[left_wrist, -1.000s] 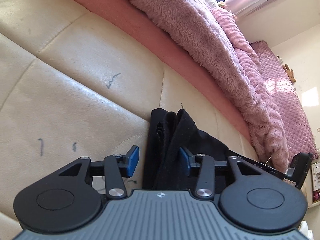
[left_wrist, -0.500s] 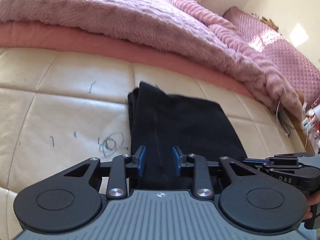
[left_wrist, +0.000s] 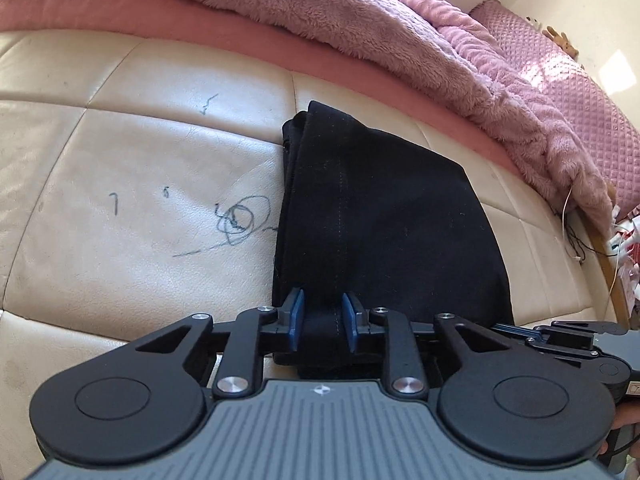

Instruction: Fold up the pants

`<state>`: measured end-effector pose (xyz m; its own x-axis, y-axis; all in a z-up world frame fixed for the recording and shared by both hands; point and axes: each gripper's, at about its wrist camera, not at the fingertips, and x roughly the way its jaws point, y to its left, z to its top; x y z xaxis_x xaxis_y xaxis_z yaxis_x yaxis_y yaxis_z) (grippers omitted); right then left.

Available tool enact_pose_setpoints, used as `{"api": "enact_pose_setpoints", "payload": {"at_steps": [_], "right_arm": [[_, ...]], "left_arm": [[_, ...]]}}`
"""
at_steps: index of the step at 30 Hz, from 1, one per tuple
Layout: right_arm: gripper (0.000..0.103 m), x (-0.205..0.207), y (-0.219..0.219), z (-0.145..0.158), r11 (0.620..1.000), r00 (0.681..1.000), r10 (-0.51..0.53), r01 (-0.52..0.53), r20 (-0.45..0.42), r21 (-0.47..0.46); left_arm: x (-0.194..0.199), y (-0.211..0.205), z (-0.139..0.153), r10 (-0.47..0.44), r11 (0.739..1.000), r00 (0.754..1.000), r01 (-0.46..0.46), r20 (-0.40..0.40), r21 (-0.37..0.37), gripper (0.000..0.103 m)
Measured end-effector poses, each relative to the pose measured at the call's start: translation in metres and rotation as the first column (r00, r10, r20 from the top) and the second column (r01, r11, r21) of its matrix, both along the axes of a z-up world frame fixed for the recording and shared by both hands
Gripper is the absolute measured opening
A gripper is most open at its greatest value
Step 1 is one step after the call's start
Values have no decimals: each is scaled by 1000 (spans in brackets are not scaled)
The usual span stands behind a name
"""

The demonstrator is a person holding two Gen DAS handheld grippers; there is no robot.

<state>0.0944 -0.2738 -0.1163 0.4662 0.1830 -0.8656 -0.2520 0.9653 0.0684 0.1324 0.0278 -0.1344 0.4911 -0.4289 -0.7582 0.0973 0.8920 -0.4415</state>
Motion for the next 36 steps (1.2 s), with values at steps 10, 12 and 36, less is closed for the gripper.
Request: {"api": "enact_pose_setpoints", "payload": {"at_steps": [10,12,36], "right_arm": [[45,5,-22,29,983,995,-94,92,8,160],[53,13,-35,30,963,989,-151,148,-4,224],[57,85,-97,-30,752,932,-311,362,-189,550]], "left_arm": [[-1,30,28,130,988,987,-121,91,-100,75],[6,38,22,177,975,982,-166,64,-146,78],[69,26,-49,185,894,977,-213,-110,-393,50]]}}
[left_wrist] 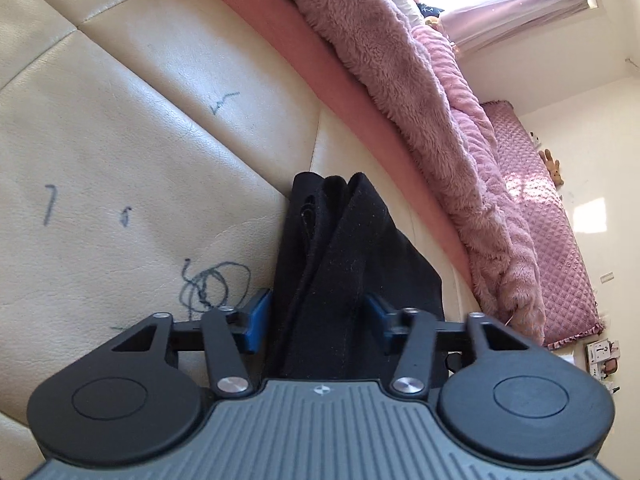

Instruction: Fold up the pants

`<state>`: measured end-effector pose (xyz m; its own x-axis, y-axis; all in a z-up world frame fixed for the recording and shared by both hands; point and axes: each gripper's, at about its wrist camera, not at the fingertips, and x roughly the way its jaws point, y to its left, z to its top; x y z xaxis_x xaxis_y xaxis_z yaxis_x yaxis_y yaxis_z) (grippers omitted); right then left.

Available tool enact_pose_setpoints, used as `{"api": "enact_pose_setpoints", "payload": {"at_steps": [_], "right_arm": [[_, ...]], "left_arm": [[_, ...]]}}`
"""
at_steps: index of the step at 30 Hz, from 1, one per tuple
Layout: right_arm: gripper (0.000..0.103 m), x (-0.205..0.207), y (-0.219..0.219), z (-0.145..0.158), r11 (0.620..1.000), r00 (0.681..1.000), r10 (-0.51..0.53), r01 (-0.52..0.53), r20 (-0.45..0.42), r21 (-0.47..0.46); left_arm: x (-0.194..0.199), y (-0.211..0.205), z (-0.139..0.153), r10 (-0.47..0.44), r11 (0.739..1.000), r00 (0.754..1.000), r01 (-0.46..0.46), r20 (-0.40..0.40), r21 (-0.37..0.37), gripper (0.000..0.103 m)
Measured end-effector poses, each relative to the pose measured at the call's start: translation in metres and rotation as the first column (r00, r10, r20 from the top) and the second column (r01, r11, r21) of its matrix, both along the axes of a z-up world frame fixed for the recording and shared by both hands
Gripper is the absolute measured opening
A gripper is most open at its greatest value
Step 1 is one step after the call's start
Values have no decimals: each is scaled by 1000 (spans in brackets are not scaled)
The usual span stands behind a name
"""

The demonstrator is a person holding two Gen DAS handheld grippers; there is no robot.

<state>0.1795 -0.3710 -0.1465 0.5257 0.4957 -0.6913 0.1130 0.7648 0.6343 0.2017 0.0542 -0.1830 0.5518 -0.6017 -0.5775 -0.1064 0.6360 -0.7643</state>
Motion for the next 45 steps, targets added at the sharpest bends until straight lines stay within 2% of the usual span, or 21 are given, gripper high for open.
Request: {"api": "enact_pose_setpoints", "payload": {"at_steps": [1,2,3,4,6,7,10,14,22,29,33,38,40,42,45], "right_arm": [[54,0,3,1,1000,1000,14,-14,4,-15],[37,1,7,1,999,1000,29,-29,1,-24],[29,2,10,0,999,999,39,-39,-7,-29],[28,2,11,0,999,999,38,-38,-3,-37],[16,2,14,2,998,999,47,-47,7,-33],[15,4,16,4,998,999,49,-48,7,-30],[14,12,30,12,994,996,87,-86,17,-62],[13,32,59,18,990,990,137,-136,28,-36],[13,82,155,18,969,968,248,-248,46,-2],[13,114,204,11,960,960,277,-278,46,24],[13,125,212,2,959,959,282,-281,12,-37],[14,125,214,-7,960,963,271,-271,-12,-71],[14,124,217,-2,954,960,280,-280,-10,-107],[20,123,221,4,947,957,290,-288,-7,-143],[26,119,224,20,931,954,300,-289,19,-222]], "left_arm": [[0,0,0,-1,1000,1000,1,-3,2,44],[1,0,0,1,1000,1000,-1,-9,3,39],[1,1,1,4,1000,1000,-4,-12,6,37],[1,1,3,3,1000,1000,-3,-11,15,34],[1,-2,8,-4,998,1000,3,1,57,31],[2,-3,11,-9,997,1000,8,9,80,30],[7,7,17,-9,994,1000,7,10,111,29],[17,38,25,13,987,1000,-17,21,158,29],[45,119,41,43,965,999,-47,22,258,28],[63,160,39,50,964,998,-55,26,261,28],[68,164,26,53,968,999,-54,12,246,30],[65,172,20,70,971,997,-70,10,226,45],[64,171,24,71,964,997,-72,13,256,49],[61,166,32,74,950,997,-76,17,304,50],[56,155,52,81,908,995,-97,57,408,50]]}}
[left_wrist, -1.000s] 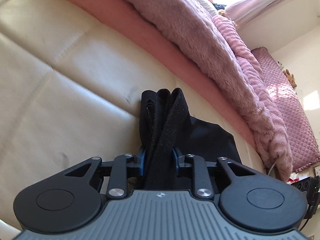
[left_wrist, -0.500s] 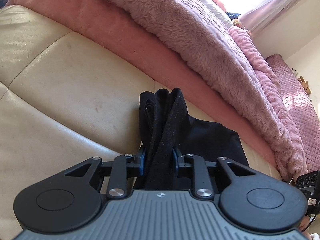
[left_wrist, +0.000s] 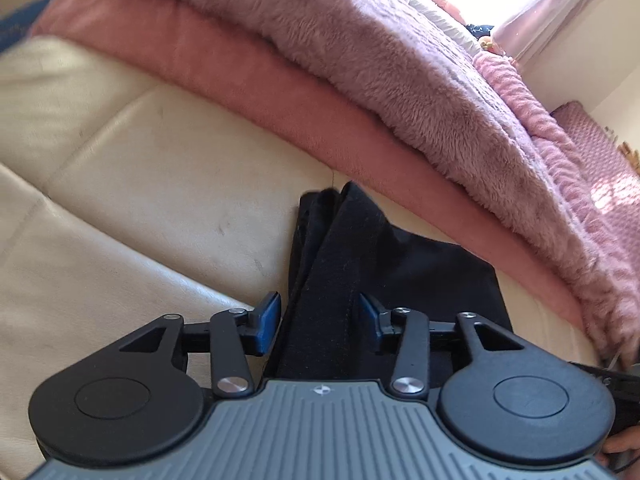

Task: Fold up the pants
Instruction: 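Open both grippers and lift them away from the folded pants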

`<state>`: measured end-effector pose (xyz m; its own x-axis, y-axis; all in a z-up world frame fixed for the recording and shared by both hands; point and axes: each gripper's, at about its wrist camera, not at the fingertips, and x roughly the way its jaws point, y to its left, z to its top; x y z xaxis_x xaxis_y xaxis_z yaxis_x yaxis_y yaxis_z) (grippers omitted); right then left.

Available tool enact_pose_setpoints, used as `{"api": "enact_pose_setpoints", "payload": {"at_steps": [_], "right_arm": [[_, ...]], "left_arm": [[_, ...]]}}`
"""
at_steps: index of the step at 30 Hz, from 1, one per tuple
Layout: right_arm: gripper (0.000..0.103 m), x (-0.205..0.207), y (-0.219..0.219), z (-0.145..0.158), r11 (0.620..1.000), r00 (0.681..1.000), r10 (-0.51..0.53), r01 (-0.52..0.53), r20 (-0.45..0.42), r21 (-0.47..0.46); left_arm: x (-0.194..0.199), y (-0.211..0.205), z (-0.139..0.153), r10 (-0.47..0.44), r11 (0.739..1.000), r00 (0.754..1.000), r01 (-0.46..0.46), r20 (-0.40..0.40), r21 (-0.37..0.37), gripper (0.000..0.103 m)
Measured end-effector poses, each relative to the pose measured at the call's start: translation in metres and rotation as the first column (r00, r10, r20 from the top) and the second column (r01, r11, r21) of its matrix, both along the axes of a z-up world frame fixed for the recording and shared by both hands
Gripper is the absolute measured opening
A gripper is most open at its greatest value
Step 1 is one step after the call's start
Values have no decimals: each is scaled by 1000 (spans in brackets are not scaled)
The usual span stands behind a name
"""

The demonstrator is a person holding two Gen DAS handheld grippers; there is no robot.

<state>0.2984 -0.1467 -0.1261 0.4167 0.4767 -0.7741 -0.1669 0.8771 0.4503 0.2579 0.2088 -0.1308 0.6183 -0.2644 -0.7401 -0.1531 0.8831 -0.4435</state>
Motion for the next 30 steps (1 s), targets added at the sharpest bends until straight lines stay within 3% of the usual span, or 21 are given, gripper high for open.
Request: {"api": "enact_pose_setpoints", "payload": {"at_steps": [5,10,17,20,22,25,30], "right_arm": [[40,-23,0,49,998,990,10,-2,141,-61],[57,-67,6,110,987,942,48,6,333,-159],[81,-147,7,171,978,858,65,48,510,-205],[82,-183,10,182,968,819,78,74,569,-238],[82,-206,15,185,958,795,85,101,601,-269],[82,-238,17,182,946,780,89,128,620,-297],[82,-269,19,166,944,810,64,141,584,-299]], "left_arm": [[-26,-28,50,-2,975,994,-22,109,220,50],[-66,-72,108,-95,908,969,-10,229,419,57],[-131,-110,166,-143,866,917,-67,373,496,81],[-154,-119,178,-139,851,901,-104,412,515,93],[-166,-123,180,-116,836,895,-146,430,529,94],[-181,-127,173,-105,815,900,-165,422,556,94],[-194,-132,148,-101,827,938,-106,331,553,94]]}}
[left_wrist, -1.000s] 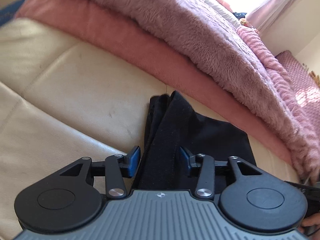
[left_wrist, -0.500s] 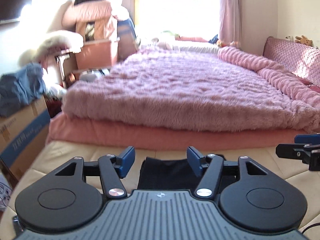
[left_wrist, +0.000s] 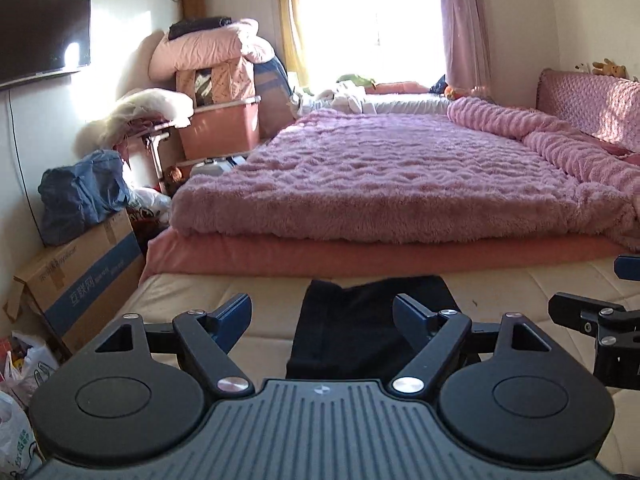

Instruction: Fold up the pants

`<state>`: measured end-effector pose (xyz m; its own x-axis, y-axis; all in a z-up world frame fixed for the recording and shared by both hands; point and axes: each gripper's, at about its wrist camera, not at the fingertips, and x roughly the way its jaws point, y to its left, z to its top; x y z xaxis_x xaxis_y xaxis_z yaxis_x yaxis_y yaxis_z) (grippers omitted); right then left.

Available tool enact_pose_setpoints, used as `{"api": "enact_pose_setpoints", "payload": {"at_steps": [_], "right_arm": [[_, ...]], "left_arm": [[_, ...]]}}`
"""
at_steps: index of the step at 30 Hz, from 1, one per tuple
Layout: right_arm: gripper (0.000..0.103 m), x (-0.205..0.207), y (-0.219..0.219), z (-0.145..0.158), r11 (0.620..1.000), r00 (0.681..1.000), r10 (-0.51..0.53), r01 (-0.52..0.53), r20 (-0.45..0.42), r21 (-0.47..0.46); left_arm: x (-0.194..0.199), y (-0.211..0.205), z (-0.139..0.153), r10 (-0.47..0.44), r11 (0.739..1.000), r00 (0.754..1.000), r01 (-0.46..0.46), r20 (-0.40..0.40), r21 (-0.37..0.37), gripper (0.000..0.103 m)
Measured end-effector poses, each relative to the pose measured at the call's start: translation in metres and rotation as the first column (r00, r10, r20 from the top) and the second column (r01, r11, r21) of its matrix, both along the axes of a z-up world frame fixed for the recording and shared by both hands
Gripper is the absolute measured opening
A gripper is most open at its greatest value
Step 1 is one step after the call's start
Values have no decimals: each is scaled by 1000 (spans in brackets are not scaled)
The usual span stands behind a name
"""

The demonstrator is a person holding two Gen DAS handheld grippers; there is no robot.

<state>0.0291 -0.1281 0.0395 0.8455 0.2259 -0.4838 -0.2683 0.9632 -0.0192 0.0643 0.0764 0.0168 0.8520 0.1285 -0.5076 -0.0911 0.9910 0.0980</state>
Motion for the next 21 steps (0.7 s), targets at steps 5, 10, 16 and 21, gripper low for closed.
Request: {"api": "enact_pose_setpoints", "payload": {"at_steps": [5,10,16,21], "right_arm": [[82,-10,7,-24,1000,994,-8,6,-110,-22],[82,-10,3,-43,1000,972,-19,22,-233,7],[82,-10,2,-40,1000,969,-26,27,-245,-1],[82,-11,3,-39,1000,969,-15,15,-248,-2]], "left_arm": [[-8,-1,-24,8,999,991,-13,-130,-33,94],[-17,-2,-31,-4,998,984,-7,-178,-59,94],[-19,-7,-28,-19,998,984,9,-179,-55,94],[-21,-7,-28,-16,999,984,6,-179,-54,94]]}}
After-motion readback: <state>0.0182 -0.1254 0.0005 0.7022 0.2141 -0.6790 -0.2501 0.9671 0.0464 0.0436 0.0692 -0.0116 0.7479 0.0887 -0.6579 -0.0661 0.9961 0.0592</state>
